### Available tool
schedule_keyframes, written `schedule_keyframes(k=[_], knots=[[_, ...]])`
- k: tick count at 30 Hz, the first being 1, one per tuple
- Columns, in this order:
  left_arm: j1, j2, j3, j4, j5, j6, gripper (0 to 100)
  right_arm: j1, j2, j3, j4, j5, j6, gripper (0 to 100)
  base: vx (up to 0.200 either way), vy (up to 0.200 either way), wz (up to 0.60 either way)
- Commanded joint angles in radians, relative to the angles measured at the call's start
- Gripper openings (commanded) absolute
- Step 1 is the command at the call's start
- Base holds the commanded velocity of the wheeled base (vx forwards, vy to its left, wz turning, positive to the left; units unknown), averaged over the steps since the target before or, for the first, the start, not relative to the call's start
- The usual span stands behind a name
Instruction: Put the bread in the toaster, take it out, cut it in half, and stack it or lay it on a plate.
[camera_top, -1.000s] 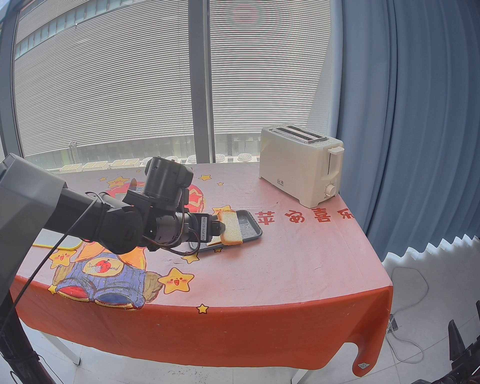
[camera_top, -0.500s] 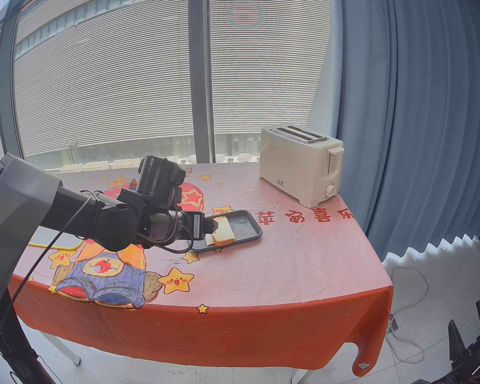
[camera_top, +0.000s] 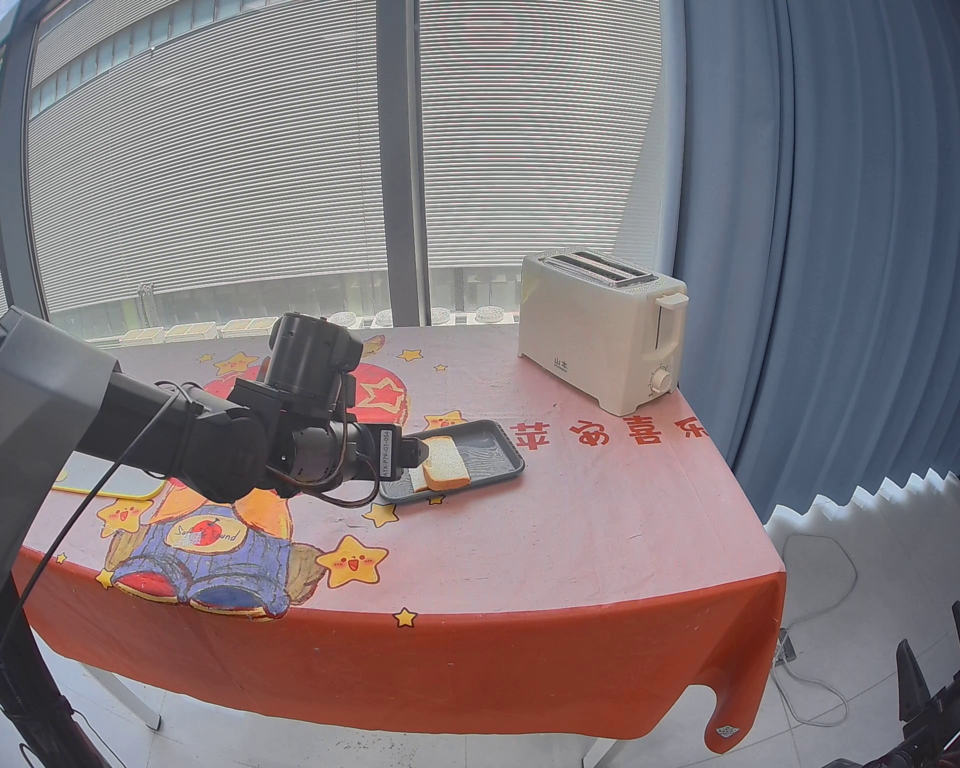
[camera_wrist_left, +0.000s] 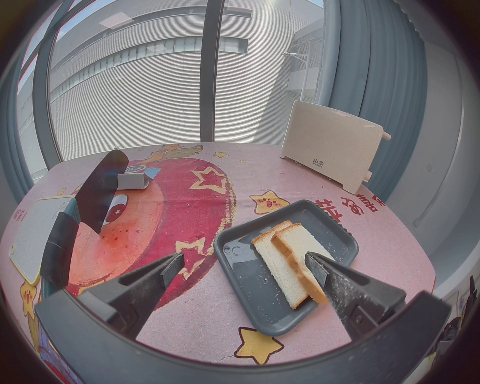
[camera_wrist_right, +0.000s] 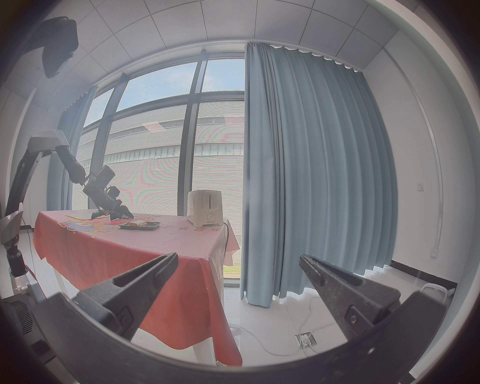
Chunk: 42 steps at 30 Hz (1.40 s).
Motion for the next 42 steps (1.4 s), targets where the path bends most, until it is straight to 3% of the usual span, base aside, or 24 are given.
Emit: schedule_keyframes(k=[1,13,18,22,27,35,37,40,41,42], knots=[[0.000,-0.026,0.012,0.001,0.001,0.000,100,0.000,-0.015,0.016,0.000,0.001,0.000,100,0.000,0.000,0.00],[-0.002,-0.153,0.083,-0.008,0.005,0.002,100,0.000,-0.015,0.016,0.000,0.001,0.000,100,0.000,0.000,0.00],[-0.006,-0.313,0.190,-0.028,0.006,0.003,100,0.000,-0.015,0.016,0.000,-0.001,0.000,100,0.000,0.000,0.00],[-0.008,-0.388,0.253,-0.057,0.052,0.005,100,0.000,-0.015,0.016,0.000,0.001,0.000,100,0.000,0.000,0.00],[-0.016,-0.495,0.405,-0.192,0.097,0.008,100,0.000,-0.015,0.016,0.000,0.001,0.000,100,0.000,0.000,0.00],[-0.008,-0.541,0.561,-0.390,0.104,0.011,100,0.000,-0.015,0.016,0.000,0.001,0.000,100,0.000,0.000,0.00],[-0.005,-0.561,0.593,-0.433,0.106,0.022,100,0.000,-0.015,0.016,0.000,0.001,0.000,100,0.000,0.000,0.00],[0.033,-0.612,0.635,-0.452,0.126,0.089,100,0.000,-0.015,0.016,0.000,0.001,0.000,100,0.000,0.000,0.00],[0.037,-0.615,0.636,-0.452,0.126,0.091,100,0.000,-0.015,0.016,0.000,0.001,0.000,100,0.000,0.000,0.00],[0.055,-0.653,0.661,-0.452,0.132,0.125,100,0.000,-0.015,0.016,0.000,0.001,0.000,100,0.000,0.000,0.00]])
